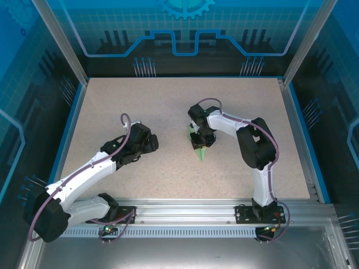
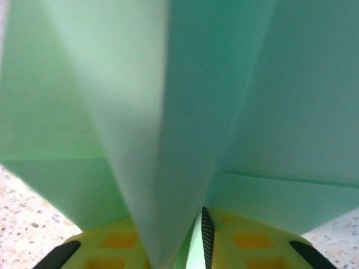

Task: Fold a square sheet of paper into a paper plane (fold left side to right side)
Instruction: Pick up the paper plane at the center of the table, then place the paper plane at the center of the table.

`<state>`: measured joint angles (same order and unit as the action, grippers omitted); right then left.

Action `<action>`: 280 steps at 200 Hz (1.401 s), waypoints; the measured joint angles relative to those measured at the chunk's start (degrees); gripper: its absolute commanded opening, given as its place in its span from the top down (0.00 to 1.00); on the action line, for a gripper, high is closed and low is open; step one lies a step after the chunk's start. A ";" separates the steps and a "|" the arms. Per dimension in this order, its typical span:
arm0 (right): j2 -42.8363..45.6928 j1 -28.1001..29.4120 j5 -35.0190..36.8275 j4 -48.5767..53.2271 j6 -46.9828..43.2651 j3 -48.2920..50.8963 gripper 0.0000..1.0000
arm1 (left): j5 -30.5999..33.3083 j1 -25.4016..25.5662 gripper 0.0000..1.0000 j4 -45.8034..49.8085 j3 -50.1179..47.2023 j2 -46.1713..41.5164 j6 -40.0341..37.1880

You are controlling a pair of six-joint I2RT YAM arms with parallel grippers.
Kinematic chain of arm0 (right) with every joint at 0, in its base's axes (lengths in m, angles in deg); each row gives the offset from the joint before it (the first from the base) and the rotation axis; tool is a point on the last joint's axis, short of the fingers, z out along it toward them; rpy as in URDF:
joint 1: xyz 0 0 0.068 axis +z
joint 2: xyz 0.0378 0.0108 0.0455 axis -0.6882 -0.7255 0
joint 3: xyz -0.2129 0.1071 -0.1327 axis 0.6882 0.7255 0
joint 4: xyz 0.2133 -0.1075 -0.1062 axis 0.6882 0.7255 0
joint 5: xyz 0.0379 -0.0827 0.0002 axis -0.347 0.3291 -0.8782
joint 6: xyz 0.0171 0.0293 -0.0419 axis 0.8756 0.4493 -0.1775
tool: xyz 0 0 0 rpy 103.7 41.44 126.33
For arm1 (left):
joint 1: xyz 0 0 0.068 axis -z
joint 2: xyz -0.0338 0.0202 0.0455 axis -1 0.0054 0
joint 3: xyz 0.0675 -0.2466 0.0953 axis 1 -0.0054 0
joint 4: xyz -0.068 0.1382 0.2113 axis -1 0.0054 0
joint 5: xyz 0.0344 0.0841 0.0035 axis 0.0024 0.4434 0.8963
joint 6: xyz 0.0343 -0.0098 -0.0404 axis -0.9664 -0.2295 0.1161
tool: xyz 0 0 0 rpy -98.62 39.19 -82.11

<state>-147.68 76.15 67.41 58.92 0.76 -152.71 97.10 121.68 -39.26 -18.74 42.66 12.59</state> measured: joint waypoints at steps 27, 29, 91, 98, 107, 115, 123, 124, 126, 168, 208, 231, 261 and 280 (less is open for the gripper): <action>-0.07 -0.02 0.98 1.05 1.57 -0.24 0.94 | -0.04 0.00 0.12 0.02 0.04 -0.28 -0.24; -0.07 -0.02 1.07 1.16 1.66 -0.33 0.95 | -0.07 0.00 0.11 0.02 0.04 -0.39 -0.26; -0.35 -0.48 2.58 8.02 9.97 -11.87 1.00 | -5.20 0.00 0.01 -1.75 0.04 -6.88 -6.71; -0.90 -0.61 3.04 9.14 10.73 -14.51 1.00 | -6.64 -0.02 0.02 -2.47 0.04 -7.50 -8.02; -2.21 -0.74 3.69 10.40 11.61 -18.51 1.00 | -8.46 -0.02 0.02 -3.15 0.04 -8.15 -9.55; -4.00 -0.83 4.55 11.65 12.07 -22.56 1.00 | -10.12 -0.02 0.02 -3.63 0.04 -8.57 -10.84; -6.25 -0.83 5.40 12.61 12.46 -26.58 1.00 | -11.74 -0.02 0.02 -3.91 0.04 -8.81 -12.20; -6.78 -0.83 5.53 12.81 12.48 -27.32 1.00 | -11.87 0.00 0.01 -3.91 0.04 -8.83 -12.31; -7.23 -0.83 5.73 13.03 12.52 -28.06 1.00 | -12.22 0.00 0.02 -3.98 0.04 -8.83 -12.57; -20.50 -0.83 9.90 18.78 14.43 -43.17 0.99 | -16.41 0.00 0.01 -3.96 0.04 -8.68 -16.17; -26.27 -0.83 12.04 22.88 16.00 -46.88 0.99 | -17.44 0.00 0.01 -3.89 0.04 -7.41 -17.49; -26.58 -0.83 12.85 24.22 16.48 -46.93 0.97 | -17.66 -0.02 0.02 -3.91 0.04 -6.93 -18.25; -26.64 -0.83 13.09 24.79 16.79 -47.04 0.93 | -17.68 -0.02 0.02 -3.89 0.04 -6.19 -18.49; -26.67 -0.81 13.09 24.76 16.98 -47.04 0.89 | -17.70 0.00 0.01 -3.91 0.04 -5.60 -18.51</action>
<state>-174.34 75.35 80.51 83.68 17.74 -199.74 79.40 121.68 -43.17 -18.70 37.06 -5.92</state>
